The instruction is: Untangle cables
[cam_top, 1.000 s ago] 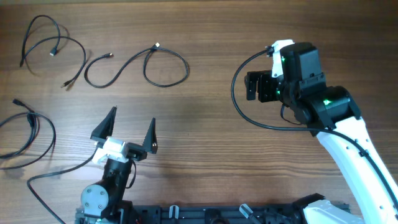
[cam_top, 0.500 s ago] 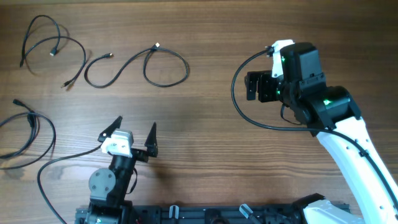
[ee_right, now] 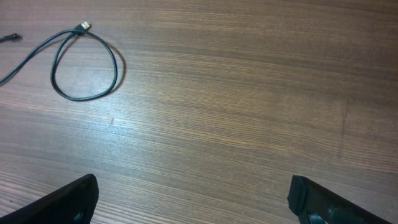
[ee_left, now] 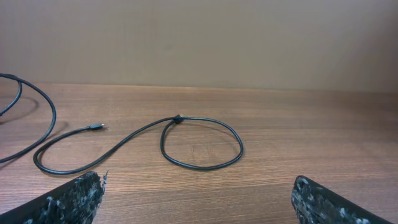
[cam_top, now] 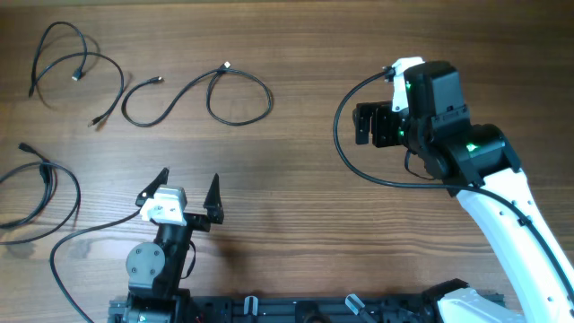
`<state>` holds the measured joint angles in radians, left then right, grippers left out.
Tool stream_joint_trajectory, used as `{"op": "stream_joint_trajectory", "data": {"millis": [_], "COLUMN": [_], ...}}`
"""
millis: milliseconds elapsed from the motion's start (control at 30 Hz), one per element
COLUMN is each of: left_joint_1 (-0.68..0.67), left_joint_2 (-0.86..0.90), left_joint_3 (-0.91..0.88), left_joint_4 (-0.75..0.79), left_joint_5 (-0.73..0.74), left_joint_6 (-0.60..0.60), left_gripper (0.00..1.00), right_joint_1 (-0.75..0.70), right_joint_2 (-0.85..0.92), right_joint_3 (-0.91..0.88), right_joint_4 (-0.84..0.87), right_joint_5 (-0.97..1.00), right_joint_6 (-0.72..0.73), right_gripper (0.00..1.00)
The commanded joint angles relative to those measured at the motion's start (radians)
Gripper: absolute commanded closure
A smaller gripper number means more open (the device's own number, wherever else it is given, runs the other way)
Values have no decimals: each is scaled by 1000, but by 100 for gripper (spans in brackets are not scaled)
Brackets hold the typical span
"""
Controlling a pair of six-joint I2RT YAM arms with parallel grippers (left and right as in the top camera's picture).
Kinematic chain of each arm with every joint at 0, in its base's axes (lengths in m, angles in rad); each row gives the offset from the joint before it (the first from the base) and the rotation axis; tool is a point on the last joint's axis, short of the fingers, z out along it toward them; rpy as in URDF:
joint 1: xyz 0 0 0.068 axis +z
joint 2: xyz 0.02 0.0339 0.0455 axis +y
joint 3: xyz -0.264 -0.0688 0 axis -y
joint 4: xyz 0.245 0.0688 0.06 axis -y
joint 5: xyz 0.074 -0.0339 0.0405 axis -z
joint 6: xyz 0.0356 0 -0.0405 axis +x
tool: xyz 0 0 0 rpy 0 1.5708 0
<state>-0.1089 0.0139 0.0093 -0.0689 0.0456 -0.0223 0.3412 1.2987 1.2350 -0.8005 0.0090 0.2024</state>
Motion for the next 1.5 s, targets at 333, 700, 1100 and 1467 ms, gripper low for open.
{"op": "stream_joint_trajectory", "data": {"millis": [333, 700, 1100, 1467], "left_joint_1": [6, 6, 6, 6], "left_joint_2": [-9, -9, -9, -9], "left_joint_3": [-4, -4, -4, -4], "left_joint_4": [-8, -8, -8, -8], "left_joint_5": [-17, -17, -17, -17], "left_joint_6": [-16, -16, -16, -16], "left_gripper": [0, 0, 0, 0], "right_joint_1": [-2, -2, -2, -3], "right_joint_2": [5, -10, -375, -746], "right_joint_3": [16, 16, -214, -913], "right_joint_4": [2, -2, 357, 1240], "right_joint_5": [21, 21, 104, 86], "right_joint_6": [-17, -18, -24, -125], "right_gripper": [1, 0, 0, 0]}}
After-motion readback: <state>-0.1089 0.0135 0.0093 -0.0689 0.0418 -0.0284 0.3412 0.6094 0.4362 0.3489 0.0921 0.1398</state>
